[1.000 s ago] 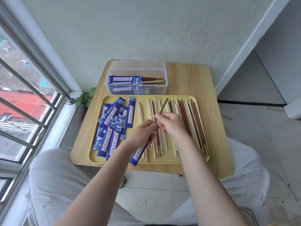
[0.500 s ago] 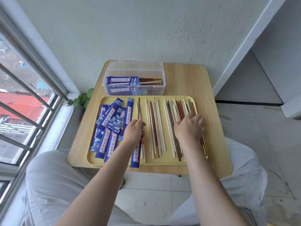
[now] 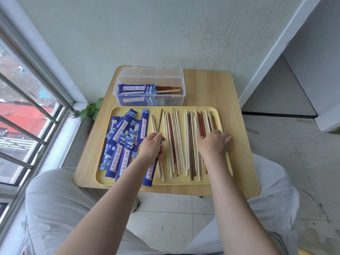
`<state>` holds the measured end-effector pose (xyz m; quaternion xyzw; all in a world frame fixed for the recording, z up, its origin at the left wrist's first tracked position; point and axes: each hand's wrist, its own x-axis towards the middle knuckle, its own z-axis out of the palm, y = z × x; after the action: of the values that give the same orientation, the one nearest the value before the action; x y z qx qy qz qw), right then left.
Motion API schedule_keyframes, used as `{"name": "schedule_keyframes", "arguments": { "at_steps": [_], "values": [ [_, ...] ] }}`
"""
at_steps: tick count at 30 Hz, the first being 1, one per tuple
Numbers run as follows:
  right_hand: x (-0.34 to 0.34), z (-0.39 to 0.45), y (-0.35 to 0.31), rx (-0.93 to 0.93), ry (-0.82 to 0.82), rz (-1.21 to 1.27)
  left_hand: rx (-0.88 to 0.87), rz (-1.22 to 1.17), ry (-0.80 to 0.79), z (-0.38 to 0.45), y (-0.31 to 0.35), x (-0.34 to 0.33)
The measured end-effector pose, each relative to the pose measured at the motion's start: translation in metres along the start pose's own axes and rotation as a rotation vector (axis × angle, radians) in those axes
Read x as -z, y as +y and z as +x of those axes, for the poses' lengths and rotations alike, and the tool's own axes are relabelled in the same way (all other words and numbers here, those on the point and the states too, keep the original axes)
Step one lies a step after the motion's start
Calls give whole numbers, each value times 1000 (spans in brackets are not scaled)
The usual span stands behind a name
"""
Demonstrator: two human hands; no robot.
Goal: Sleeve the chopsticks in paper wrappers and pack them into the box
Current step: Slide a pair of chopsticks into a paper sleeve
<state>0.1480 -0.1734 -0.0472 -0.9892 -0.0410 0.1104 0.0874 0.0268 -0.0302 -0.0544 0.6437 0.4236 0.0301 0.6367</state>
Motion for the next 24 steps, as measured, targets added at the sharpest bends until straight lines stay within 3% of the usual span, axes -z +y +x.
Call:
{"name": "schedule_keyframes", "arguments": {
  "at_steps": [10, 17, 24],
  "values": [
    [2, -4, -12, 54, -106, 117, -40, 97, -12, 7, 3, 1],
    [-4, 1, -21, 66, -243, 372, -106, 136, 43, 7, 10, 7],
    [0, 2, -3, 273, -221, 359, -11, 7, -287, -2, 15, -8]
  ]
}}
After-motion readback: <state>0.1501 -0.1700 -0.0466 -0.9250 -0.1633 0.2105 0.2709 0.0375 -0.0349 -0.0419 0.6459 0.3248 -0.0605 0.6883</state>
